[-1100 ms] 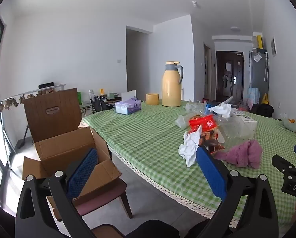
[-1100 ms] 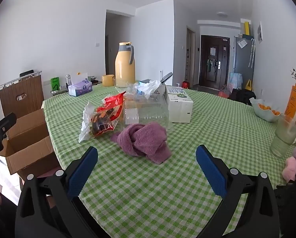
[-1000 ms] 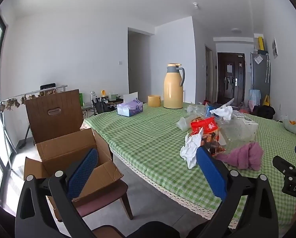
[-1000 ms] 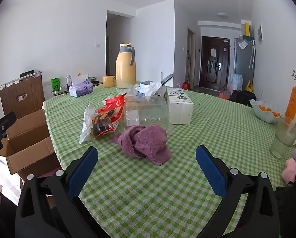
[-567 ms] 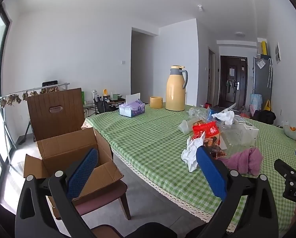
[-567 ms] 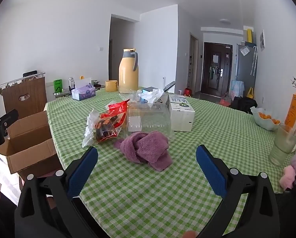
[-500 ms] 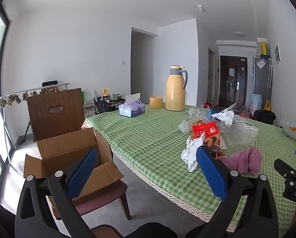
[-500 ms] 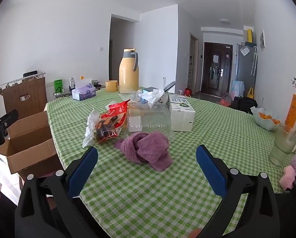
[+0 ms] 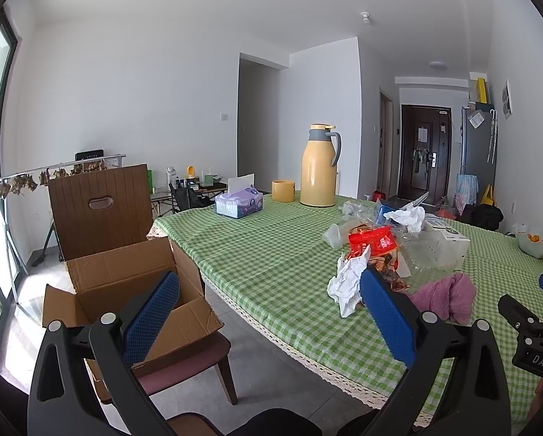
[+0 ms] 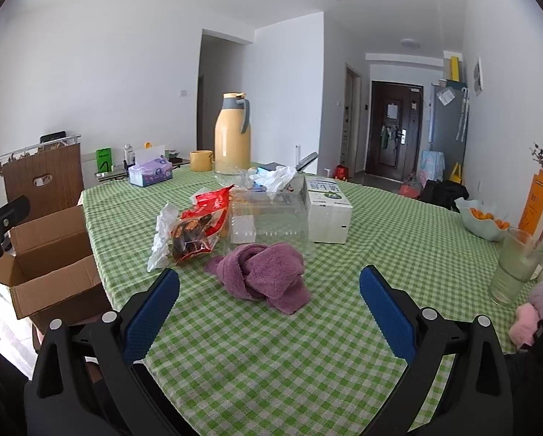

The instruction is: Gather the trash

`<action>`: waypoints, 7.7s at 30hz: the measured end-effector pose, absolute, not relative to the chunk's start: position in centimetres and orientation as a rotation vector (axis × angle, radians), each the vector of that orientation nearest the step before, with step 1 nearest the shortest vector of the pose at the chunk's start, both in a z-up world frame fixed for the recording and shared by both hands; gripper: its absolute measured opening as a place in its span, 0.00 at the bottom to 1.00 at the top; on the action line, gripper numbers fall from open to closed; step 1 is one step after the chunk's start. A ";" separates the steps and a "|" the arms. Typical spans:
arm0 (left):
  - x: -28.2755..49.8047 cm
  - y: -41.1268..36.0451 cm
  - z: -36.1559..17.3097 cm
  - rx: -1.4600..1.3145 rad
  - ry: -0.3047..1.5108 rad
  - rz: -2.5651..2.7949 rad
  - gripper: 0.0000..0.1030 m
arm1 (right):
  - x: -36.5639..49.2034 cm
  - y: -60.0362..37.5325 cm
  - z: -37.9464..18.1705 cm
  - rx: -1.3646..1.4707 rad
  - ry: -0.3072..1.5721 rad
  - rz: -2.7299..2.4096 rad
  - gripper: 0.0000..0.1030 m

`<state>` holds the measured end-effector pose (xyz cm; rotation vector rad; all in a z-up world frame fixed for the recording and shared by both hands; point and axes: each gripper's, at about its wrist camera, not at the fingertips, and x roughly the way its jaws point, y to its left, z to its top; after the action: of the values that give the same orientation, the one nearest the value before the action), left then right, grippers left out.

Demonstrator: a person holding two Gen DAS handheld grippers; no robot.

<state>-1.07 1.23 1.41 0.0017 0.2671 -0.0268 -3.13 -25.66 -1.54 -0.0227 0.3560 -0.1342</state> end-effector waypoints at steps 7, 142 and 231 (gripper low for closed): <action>-1.2 1.1 1.6 0.002 0.264 -0.030 0.93 | -3.2 -25.6 -1.6 -0.025 0.356 -0.135 0.93; 22.1 39.4 -6.7 -0.385 0.873 0.364 0.03 | 34.3 22.1 -5.8 -0.478 0.941 0.860 0.44; 22.7 -6.3 8.6 -0.052 0.263 -0.242 0.93 | 18.3 -36.3 5.8 0.075 0.438 -0.267 0.83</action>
<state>22.70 -6.30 8.65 -0.0525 0.2626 -0.2420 18.30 -36.33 5.81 0.0752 0.4378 -0.2667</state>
